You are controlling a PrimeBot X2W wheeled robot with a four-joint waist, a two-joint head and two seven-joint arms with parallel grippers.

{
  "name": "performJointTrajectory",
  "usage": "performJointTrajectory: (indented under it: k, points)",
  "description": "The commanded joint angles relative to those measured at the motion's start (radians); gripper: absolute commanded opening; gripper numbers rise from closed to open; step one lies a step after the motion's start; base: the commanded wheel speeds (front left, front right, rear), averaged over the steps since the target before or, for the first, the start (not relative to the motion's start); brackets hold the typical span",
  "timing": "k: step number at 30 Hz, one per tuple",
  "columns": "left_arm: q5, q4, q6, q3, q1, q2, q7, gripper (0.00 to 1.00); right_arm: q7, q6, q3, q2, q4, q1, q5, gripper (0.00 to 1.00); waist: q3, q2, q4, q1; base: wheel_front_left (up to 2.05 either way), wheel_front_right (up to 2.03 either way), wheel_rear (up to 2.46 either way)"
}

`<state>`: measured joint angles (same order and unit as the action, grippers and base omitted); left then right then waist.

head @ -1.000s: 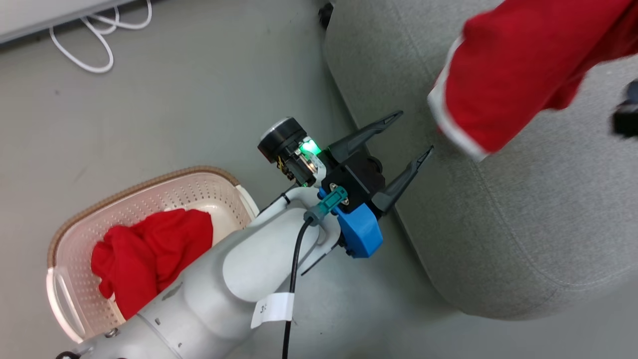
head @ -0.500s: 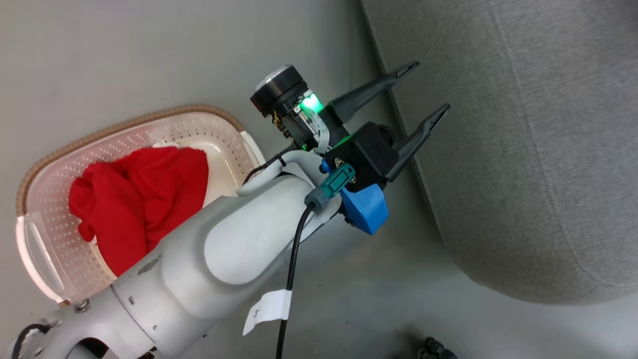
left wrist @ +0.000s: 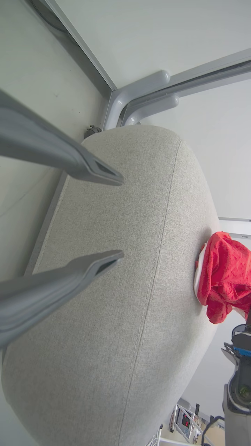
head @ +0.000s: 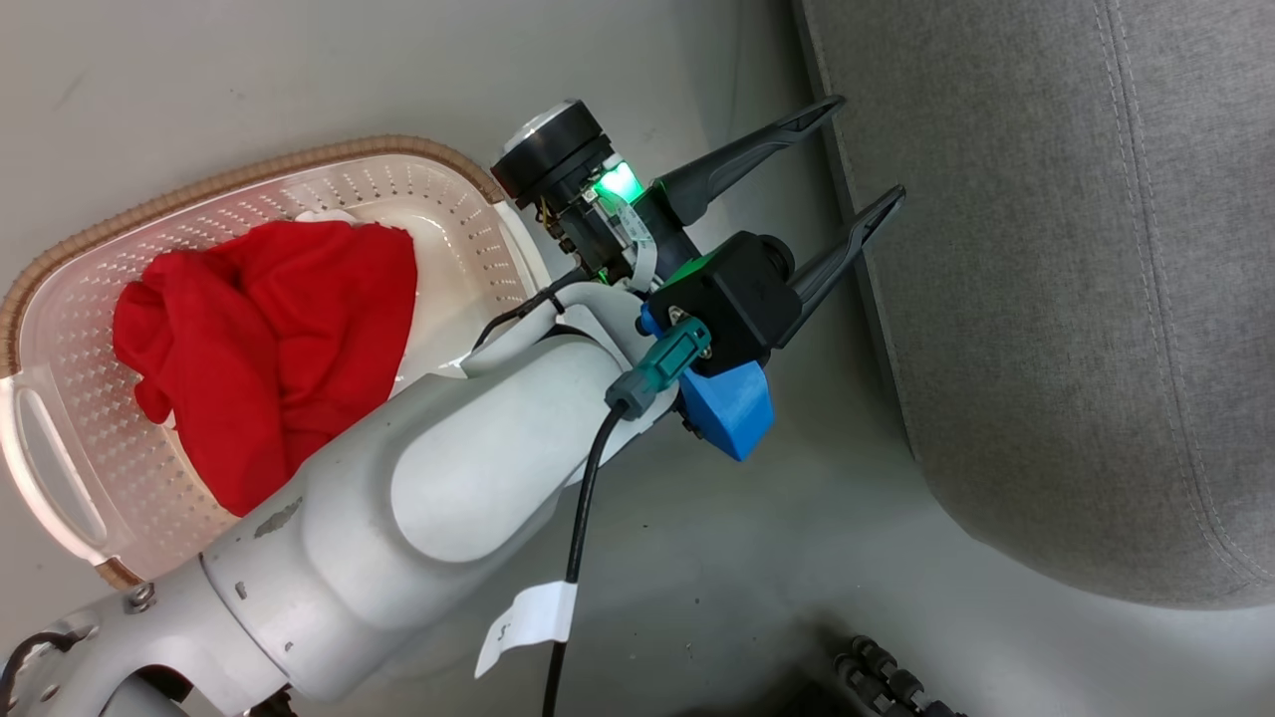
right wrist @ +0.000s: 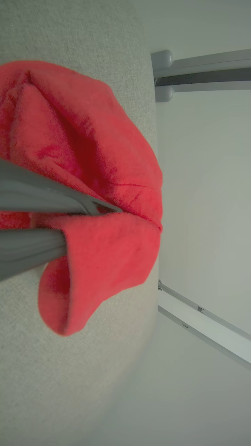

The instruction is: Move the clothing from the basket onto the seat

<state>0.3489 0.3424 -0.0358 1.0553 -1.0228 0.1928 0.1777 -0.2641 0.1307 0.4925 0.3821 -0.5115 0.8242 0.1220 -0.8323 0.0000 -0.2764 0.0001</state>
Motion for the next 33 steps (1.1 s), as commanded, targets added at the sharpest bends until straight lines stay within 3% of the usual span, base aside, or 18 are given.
performJointTrajectory:
  k: [1,9,10,11,12,27,33]
  points:
    - [-0.001,-0.005,0.004,0.002,-0.014,0.010,0.002,1.00,-0.001,0.000,-0.006,-0.018,-0.026,-0.014,-0.003,0.00,-0.003,0.0000,0.002,-0.0001,0.00,0.00,0.00]
    - [0.007,-0.006,0.013,0.000,-0.015,0.019,0.006,1.00,-0.001,0.000,-0.015,-0.050,-0.107,-0.023,0.005,0.00,0.004,0.0000,-0.002,-0.0001,0.00,0.00,0.00]
    - [0.008,-0.007,0.016,0.000,-0.013,0.018,0.010,1.00,-0.001,0.000,-0.014,-0.052,-0.104,-0.027,0.005,0.11,0.007,0.0000,-0.004,-0.0001,0.00,0.00,0.00]
    - [0.010,-0.006,0.016,0.000,-0.010,0.018,0.011,1.00,-0.001,0.000,-0.014,-0.054,-0.099,-0.034,0.003,0.88,0.012,0.0000,-0.006,-0.0001,0.00,0.00,0.00]
    - [0.011,-0.005,0.017,0.001,-0.006,0.017,0.016,1.00,-0.001,0.000,-0.014,-0.057,-0.094,-0.042,0.002,1.00,0.019,0.0000,-0.007,-0.0001,0.00,0.00,0.00]
    - [0.066,0.060,0.033,-0.048,0.097,-0.034,0.086,1.00,-0.001,0.000,-0.023,-0.094,0.096,-0.348,-0.047,1.00,0.250,0.0000,0.001,-0.0001,0.00,0.00,0.00]
    - [0.062,0.006,0.060,-0.172,0.192,-0.024,0.088,1.00,-0.001,0.000,-0.114,-0.120,0.204,-0.410,-0.075,1.00,0.372,0.0000,0.034,-0.0001,0.00,0.00,0.00]
